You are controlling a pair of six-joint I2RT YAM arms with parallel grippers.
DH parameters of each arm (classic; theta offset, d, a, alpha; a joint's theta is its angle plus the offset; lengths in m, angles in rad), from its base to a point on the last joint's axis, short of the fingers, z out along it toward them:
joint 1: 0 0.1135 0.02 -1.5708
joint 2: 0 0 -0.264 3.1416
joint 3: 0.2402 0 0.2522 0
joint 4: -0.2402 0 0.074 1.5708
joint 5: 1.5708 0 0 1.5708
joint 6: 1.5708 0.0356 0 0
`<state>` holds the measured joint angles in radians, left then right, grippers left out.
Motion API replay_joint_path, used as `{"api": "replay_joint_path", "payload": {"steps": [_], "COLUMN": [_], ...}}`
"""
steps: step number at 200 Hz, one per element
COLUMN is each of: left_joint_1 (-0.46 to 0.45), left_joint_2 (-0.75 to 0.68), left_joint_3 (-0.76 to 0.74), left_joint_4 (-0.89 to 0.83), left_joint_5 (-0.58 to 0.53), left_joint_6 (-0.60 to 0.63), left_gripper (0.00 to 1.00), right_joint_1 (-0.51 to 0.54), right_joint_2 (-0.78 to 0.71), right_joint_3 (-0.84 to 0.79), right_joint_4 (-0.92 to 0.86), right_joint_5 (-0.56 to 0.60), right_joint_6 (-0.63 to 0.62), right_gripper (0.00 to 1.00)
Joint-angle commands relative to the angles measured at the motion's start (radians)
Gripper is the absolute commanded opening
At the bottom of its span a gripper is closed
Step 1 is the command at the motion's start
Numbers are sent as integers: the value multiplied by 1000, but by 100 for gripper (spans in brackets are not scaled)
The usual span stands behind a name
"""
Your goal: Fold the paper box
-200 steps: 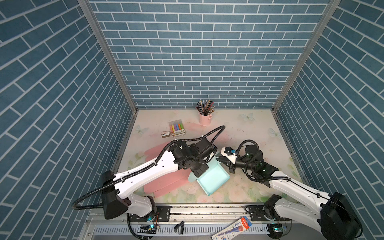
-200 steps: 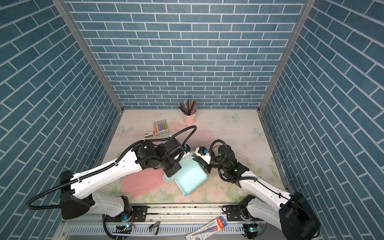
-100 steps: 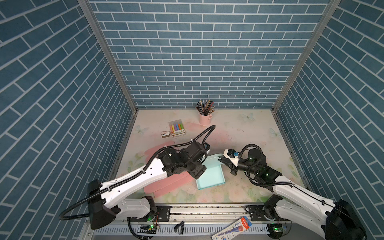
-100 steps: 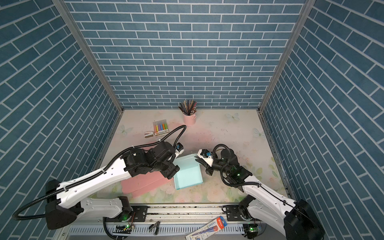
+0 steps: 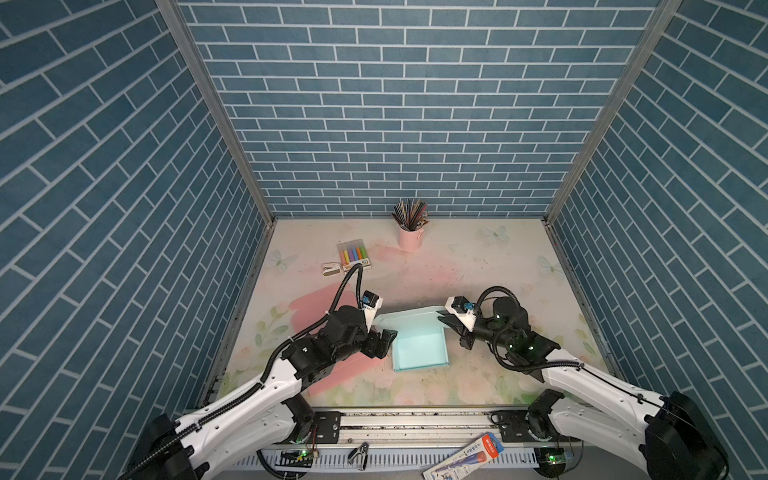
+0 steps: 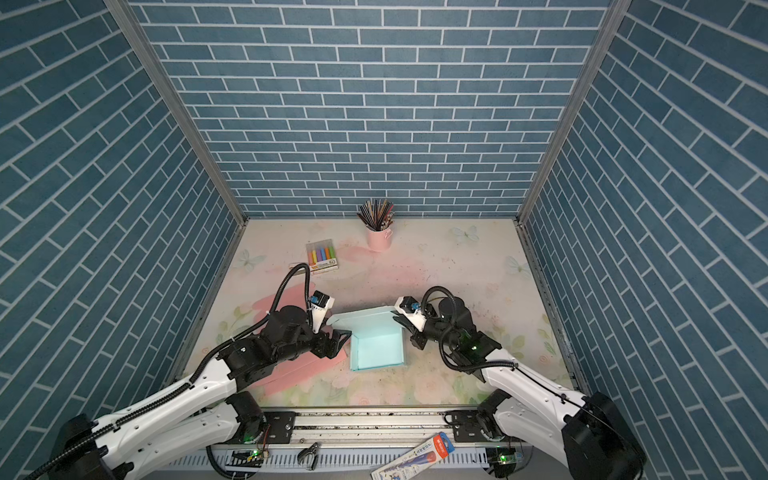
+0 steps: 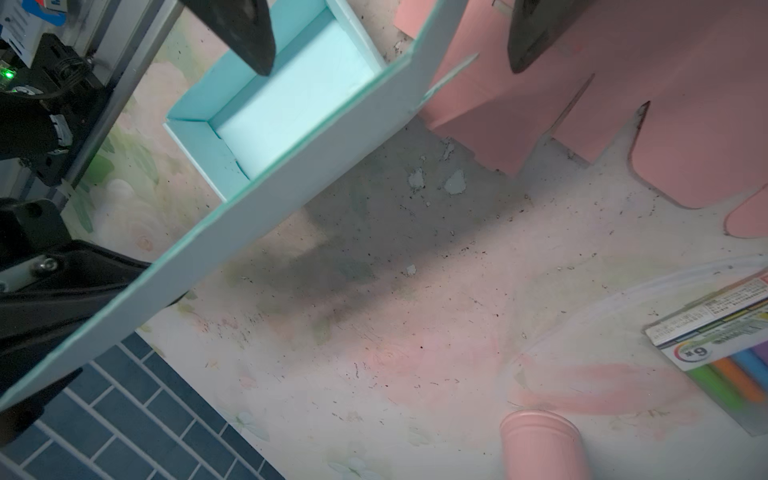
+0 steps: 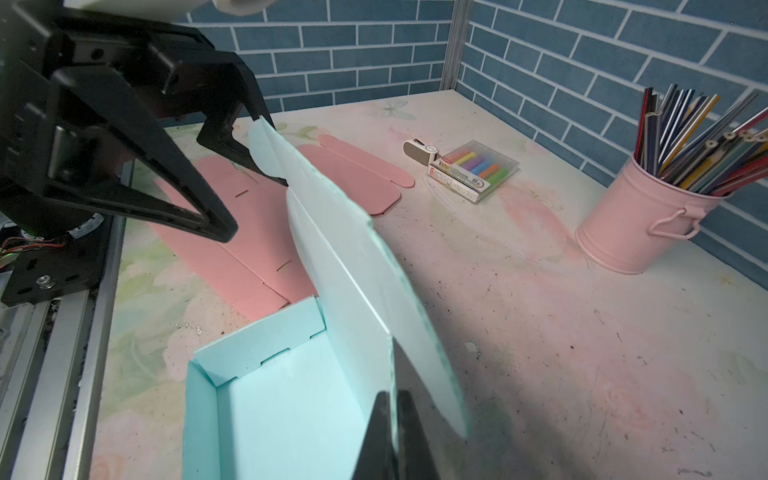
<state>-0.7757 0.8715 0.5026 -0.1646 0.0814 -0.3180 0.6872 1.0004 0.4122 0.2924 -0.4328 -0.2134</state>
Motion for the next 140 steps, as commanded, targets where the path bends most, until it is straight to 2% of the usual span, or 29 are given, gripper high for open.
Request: {"api": "replay_joint_path", "payload": {"steps": [1, 39, 75, 140], "left_joint_1": [29, 58, 107, 115], "left_joint_2": [27, 66, 68, 75], "left_joint_3": [-36, -135, -195, -209], "left_joint_4": [199, 382, 452, 467], "left_joint_5": [20, 21, 81, 111], "left_joint_6": [-32, -39, -27, -16], "left_gripper": [88, 88, 87, 67], "right_joint_1": [5, 4, 4, 5], "right_joint_2": [26, 46, 30, 27], "right_joint_3": [27, 43, 40, 45], "right_joint_4": [-16, -36, -33, -38], "right_joint_5": [11, -4, 11, 31], "right_joint_6": [9, 15, 16, 15], "right_gripper": [0, 0, 0, 0]}}
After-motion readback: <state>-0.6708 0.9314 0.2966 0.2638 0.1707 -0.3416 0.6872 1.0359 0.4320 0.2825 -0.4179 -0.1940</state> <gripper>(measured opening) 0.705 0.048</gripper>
